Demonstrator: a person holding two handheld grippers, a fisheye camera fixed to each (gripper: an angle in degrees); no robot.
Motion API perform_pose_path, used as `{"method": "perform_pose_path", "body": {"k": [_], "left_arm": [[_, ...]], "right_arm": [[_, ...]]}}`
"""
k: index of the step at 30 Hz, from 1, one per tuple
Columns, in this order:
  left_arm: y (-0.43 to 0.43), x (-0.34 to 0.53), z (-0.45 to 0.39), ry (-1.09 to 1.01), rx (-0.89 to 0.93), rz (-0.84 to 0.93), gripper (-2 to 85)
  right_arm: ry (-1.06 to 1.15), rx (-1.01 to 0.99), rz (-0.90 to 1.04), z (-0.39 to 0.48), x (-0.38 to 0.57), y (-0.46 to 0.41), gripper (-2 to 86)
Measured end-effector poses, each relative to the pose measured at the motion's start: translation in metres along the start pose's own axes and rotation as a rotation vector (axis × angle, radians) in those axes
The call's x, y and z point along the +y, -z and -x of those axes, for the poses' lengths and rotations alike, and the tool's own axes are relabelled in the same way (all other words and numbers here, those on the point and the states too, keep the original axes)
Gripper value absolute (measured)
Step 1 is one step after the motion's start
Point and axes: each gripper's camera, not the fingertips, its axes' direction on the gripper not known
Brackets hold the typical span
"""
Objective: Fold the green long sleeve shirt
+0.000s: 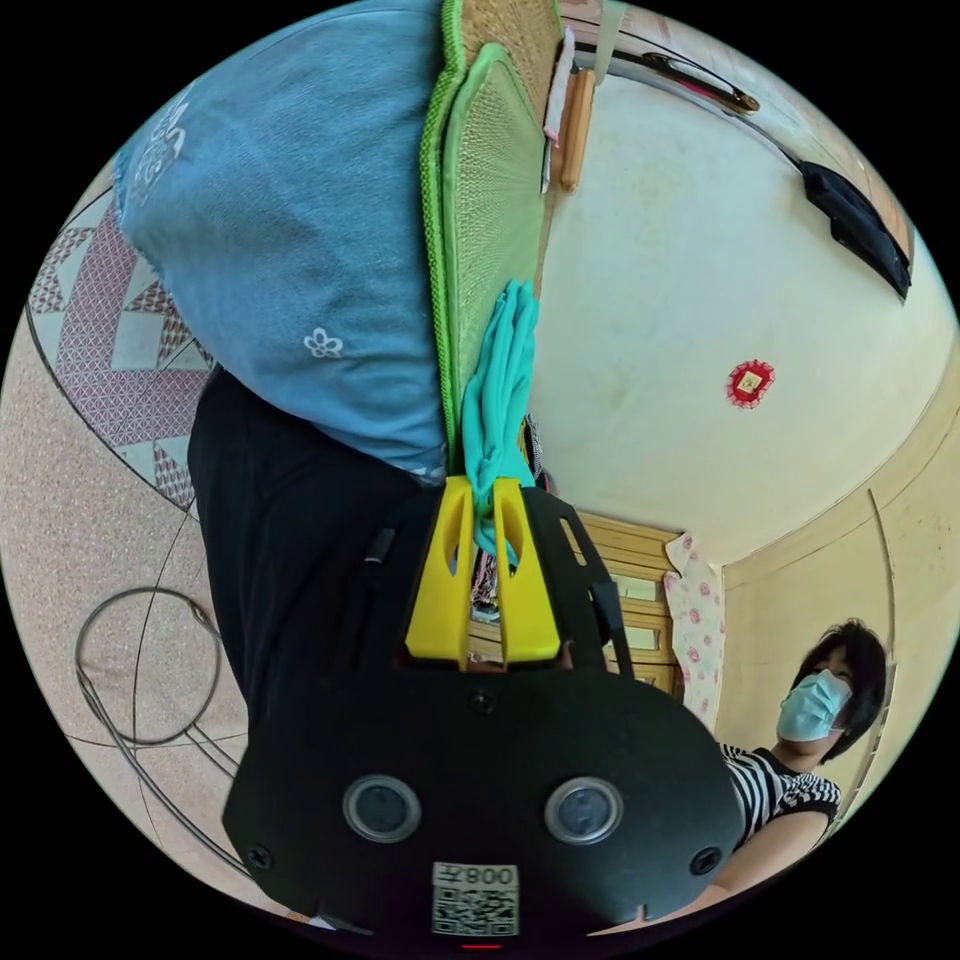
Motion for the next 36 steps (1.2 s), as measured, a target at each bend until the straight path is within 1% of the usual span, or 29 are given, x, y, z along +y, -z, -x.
{"method": "perform_pose_path", "body": {"k": [15, 28, 36], "left_arm": [[0.022, 0.042, -0.006, -0.004, 0.021, 0.033, 3.4], [0.044, 0.079, -0.034, -0.018, 0.017, 0.061, 3.4], [0.054, 0.097, -0.074, -0.084, -0.003, 0.084, 3.6]], "right_arm": [[-0.045, 0.004, 0.0, -0.038, 0.038, 0.033, 1.9], [-0.031, 0.019, -0.011, -0.062, 0.083, 0.072, 1.9], [0.001, 0.006, -0.025, -0.076, 0.119, 0.108, 1.9]]}}
